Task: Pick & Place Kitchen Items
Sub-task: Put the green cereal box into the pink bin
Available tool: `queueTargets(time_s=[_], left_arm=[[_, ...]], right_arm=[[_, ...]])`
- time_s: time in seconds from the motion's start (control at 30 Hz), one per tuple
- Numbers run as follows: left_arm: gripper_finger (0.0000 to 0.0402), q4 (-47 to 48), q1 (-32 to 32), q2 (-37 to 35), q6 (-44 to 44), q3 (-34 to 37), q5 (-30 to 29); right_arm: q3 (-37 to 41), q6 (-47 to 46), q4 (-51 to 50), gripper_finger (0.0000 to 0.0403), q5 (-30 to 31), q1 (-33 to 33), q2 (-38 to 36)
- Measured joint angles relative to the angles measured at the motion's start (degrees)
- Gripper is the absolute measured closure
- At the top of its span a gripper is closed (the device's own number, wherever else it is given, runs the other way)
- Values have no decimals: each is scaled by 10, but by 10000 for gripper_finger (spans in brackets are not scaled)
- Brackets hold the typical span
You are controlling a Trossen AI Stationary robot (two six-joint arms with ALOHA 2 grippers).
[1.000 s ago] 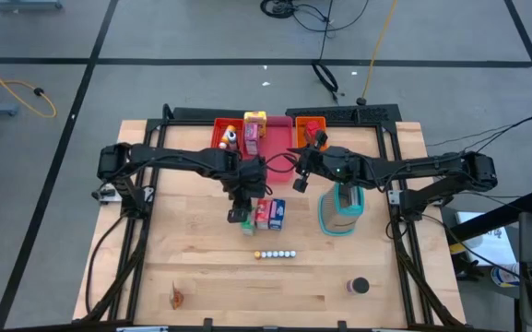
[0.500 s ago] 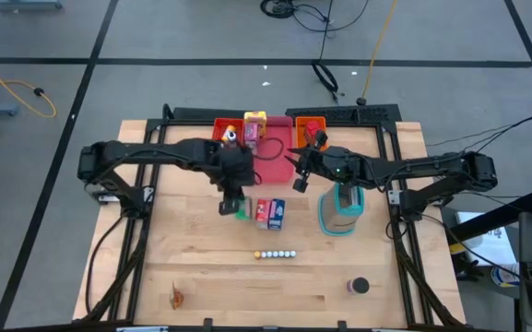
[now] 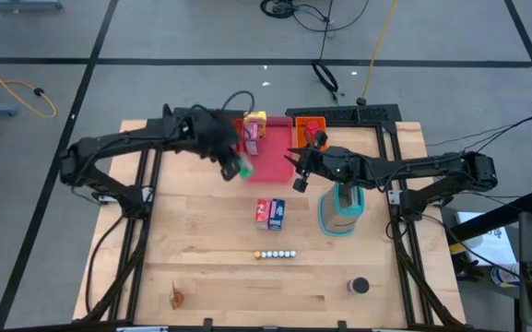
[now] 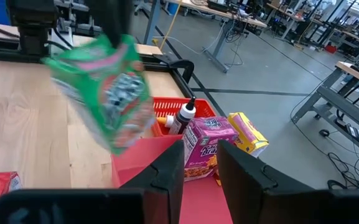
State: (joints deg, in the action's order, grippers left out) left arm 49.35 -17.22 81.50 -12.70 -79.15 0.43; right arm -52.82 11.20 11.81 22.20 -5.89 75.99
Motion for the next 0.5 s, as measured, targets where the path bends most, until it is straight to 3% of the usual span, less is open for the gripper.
queueTargets(time_s=[0.5], left_arm=[[401, -65, -78, 71, 49, 0, 55]], right_arm=[[0, 0, -1, 314, 0, 0, 0]])
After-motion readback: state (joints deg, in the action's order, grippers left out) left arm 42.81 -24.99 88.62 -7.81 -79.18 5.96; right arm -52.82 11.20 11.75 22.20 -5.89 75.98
